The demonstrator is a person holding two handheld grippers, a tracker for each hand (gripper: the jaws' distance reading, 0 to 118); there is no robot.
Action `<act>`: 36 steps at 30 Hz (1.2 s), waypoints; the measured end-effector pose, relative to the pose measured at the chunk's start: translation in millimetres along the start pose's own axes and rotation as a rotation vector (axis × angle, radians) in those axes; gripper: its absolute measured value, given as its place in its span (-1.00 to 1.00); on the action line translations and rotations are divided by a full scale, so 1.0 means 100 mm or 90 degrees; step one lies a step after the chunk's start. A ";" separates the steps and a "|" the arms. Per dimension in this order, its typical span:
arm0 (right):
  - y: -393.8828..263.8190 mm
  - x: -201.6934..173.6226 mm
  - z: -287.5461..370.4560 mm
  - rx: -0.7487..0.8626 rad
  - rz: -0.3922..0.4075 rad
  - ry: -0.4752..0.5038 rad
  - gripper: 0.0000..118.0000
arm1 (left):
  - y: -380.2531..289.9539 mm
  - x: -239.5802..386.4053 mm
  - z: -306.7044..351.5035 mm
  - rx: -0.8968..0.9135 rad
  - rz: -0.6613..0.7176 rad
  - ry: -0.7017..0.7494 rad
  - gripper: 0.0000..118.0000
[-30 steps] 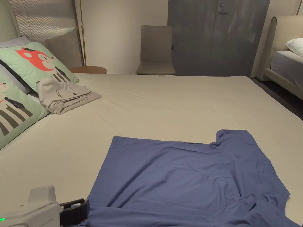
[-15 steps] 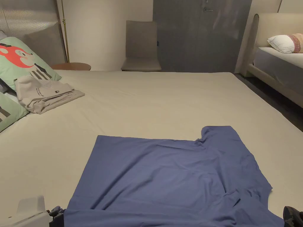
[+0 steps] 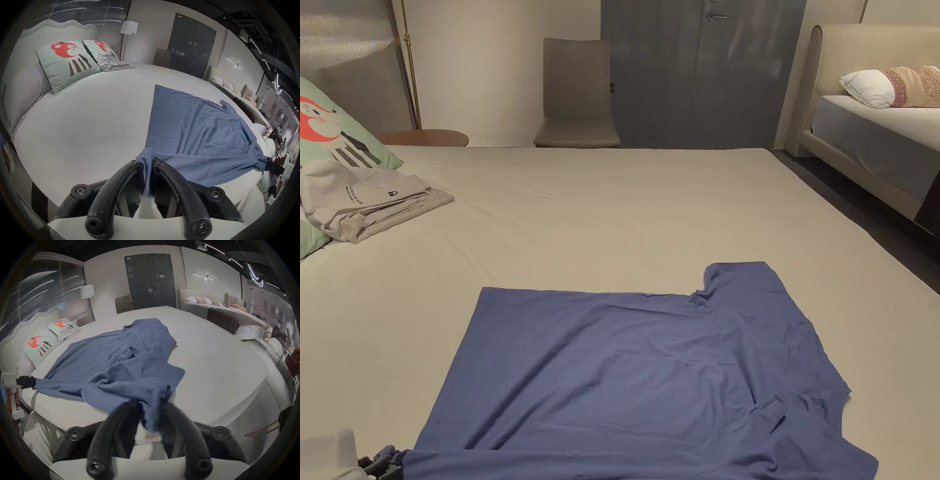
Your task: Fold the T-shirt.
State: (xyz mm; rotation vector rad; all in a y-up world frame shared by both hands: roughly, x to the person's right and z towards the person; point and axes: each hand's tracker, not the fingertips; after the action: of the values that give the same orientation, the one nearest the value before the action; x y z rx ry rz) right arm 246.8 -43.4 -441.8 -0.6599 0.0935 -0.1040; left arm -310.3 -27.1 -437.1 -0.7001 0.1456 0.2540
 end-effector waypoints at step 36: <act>1.74 0.04 -2.09 -0.042 -0.027 -0.063 -0.92 | 1.50 0.36 -1.87 -0.032 0.054 0.055 -0.93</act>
State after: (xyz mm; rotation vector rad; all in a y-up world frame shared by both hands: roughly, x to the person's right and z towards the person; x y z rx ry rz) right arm 236.9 -34.4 -713.4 -0.7318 -0.0132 -0.1097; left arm -326.7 -32.5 -678.4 -0.7564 0.2522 0.3093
